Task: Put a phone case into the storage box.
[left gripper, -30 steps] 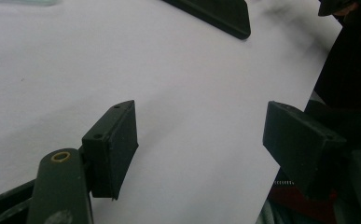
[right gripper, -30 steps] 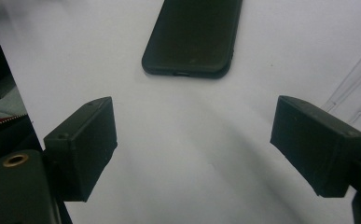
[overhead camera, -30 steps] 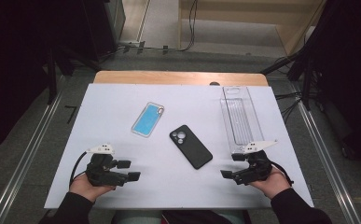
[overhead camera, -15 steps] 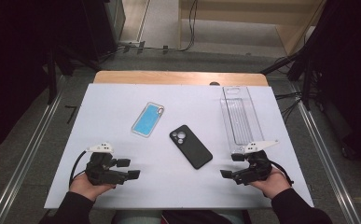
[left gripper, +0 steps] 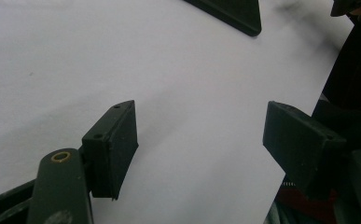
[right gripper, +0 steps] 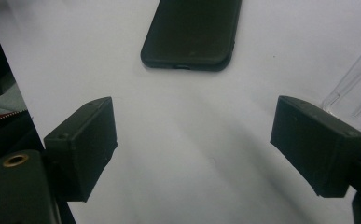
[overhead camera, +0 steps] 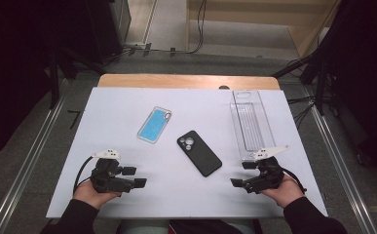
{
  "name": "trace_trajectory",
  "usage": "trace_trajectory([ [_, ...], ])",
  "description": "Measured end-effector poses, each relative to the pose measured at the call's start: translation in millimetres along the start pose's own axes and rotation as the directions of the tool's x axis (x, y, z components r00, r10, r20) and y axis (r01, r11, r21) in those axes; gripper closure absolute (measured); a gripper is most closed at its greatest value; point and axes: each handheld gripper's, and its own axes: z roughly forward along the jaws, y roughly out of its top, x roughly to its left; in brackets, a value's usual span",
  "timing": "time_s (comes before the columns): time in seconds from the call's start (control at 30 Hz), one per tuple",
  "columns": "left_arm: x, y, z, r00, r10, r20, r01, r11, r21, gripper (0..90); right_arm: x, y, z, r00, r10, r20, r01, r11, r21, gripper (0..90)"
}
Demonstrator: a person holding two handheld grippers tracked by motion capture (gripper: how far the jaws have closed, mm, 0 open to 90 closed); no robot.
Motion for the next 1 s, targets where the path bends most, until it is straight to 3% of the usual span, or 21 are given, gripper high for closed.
trace_trajectory([
  [0.33, 0.1, -0.3, -0.4, 1.0000, 0.002, -0.005, -0.002, 1.0000, 0.001, 26.4, -0.3, -1.0, 1.3, 1.0000, 0.002, 0.006, -0.003, 0.999, 0.034, 12.7],
  [0.87, 0.5, -0.2, 0.2, 0.9999, -0.003, -0.013, 0.004, 1.0000, 0.006, 26.3, -0.2, -1.4, 1.2, 0.9996, -0.022, 0.015, 0.022, 0.999, 0.024, 12.7],
  [1.0, 0.5, 0.9, -0.7, 0.9994, -0.028, -0.019, 0.028, 0.9996, 0.009, 27.7, -0.6, -1.4, -0.1, 0.9998, -0.014, 0.018, 0.013, 1.000, 0.010, 12.7],
])
